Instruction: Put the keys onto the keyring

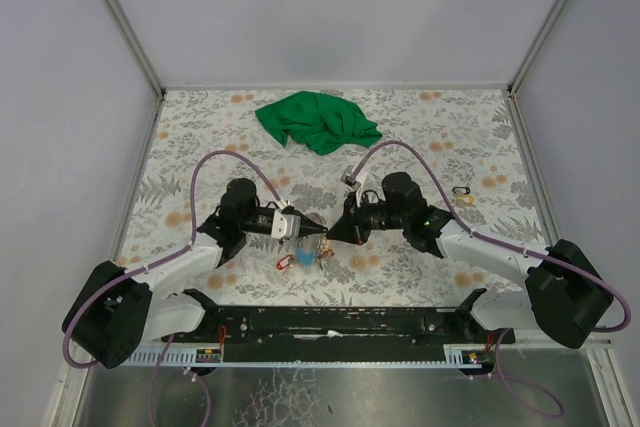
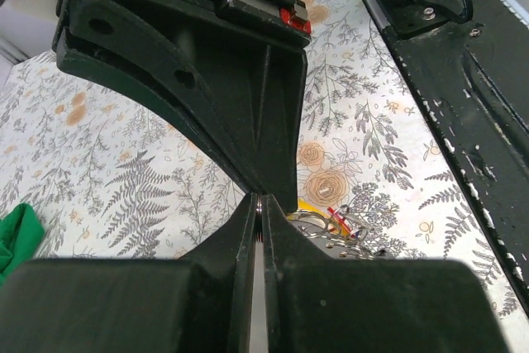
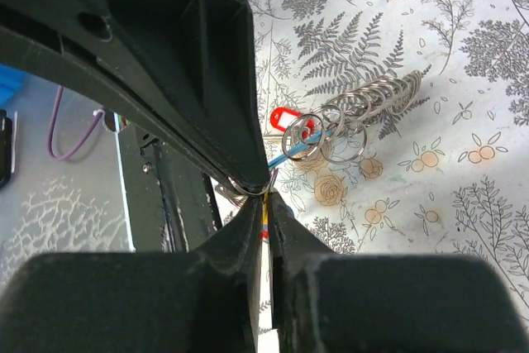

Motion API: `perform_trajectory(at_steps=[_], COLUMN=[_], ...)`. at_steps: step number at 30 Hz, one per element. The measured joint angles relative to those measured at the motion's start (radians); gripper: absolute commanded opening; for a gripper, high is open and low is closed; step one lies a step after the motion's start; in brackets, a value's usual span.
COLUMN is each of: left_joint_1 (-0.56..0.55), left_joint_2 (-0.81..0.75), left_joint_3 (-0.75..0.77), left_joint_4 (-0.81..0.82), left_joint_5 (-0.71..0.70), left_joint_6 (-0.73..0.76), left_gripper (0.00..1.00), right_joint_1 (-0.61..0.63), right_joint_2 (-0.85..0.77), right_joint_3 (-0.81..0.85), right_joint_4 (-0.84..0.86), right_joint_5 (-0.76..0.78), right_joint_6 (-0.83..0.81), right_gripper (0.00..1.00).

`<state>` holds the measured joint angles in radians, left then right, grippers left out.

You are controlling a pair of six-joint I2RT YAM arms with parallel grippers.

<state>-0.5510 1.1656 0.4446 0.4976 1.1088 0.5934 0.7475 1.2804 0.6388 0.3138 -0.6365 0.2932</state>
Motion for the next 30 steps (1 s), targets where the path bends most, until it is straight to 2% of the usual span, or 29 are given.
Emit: perform_trajectory(at_steps=[5, 11, 15, 24, 30], left_joint_1=[0.0, 0.002, 0.002, 0.002, 0.002], left_joint_2=[-0.005, -0.013, -0.013, -0.01, -0.008], left_joint_3=[0.001, -0.004, -0.004, -0.004, -0.004], left_joint_4=[-0.005, 0.011, 0.015, 0.016, 0.017], left_joint_5=[-0.01, 0.036, 0.064, 0.115, 0.127], left_joint_6=[0.011, -0.026, -0.047, -0.061, -0.062], left_gripper=[0.0, 0.0, 0.0, 0.0, 0.0], right_joint_1=[-0.003, -0.033, -0.051, -0.053, -0.053], right_joint_2=[-0.011, -0.127, -0.163, -0.132, -0.071], right_joint_3=[0.0, -0.055, -0.084, -0.144, -0.153], right_joint_4=[-0.01, 0.046, 0.08, 0.112, 0.24], right_joint_5=[0.045, 0.066, 0.02, -0.178, -0.269], right_joint_6=[0.042, -0.071, -0.177, -0.449, -0.462], right_gripper=[0.28, 0.34, 0.35, 0.35, 0.31])
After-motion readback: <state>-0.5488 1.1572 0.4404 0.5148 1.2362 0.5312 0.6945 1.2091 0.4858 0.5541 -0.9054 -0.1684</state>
